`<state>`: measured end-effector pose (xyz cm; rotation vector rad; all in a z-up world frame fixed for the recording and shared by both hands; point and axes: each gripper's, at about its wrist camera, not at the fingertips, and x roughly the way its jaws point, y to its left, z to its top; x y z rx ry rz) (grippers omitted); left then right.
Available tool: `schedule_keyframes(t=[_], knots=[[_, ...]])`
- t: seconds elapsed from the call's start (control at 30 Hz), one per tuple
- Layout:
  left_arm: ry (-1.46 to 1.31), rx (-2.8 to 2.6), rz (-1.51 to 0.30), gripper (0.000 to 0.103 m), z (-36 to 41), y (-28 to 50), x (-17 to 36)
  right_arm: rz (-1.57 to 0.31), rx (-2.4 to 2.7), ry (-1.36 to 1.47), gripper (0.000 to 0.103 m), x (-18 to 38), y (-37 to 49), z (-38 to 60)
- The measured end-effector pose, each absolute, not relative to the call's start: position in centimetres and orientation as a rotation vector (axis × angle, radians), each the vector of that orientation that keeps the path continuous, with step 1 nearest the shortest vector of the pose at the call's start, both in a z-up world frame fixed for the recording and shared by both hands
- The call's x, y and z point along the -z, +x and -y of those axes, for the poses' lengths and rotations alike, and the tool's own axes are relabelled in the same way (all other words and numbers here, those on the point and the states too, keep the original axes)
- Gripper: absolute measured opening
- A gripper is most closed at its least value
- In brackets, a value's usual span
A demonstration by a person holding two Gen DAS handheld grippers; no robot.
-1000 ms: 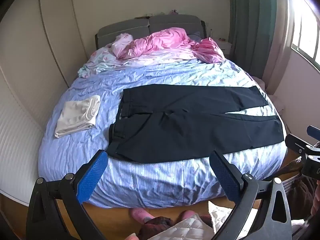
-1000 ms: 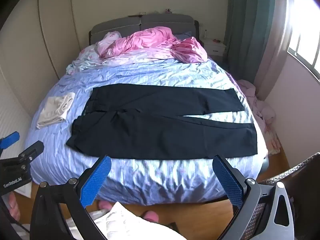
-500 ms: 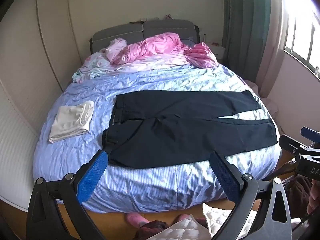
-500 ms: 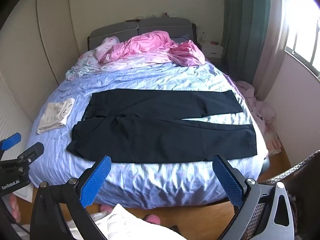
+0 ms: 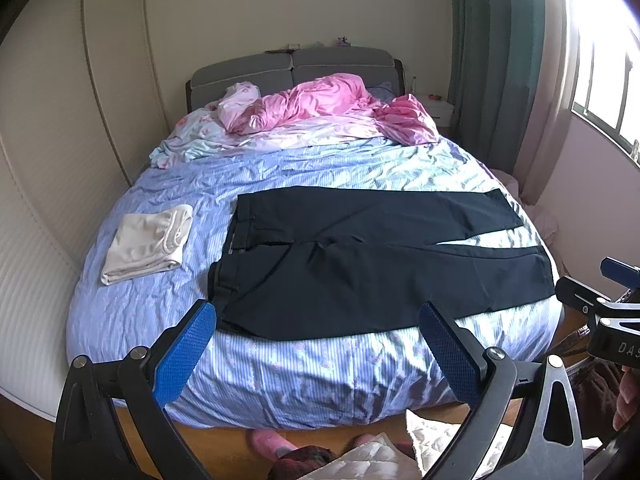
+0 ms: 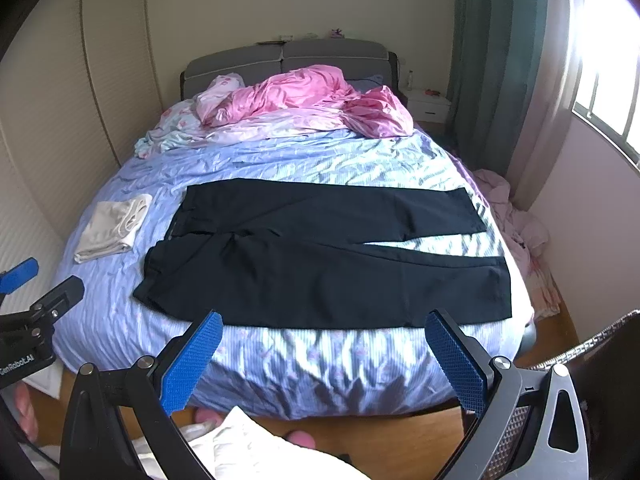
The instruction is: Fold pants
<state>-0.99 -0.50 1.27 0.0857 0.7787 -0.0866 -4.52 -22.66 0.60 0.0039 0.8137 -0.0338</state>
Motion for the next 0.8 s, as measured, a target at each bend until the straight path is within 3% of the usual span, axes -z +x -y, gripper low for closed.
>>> schedule_keyframes(t=[0.8], knots=[[0.083,0.088,-0.778,0.103,0.33,-1.22,-1.11,-0.816,0.031,0.005,0.103,-0.43,-4.88,22.49]])
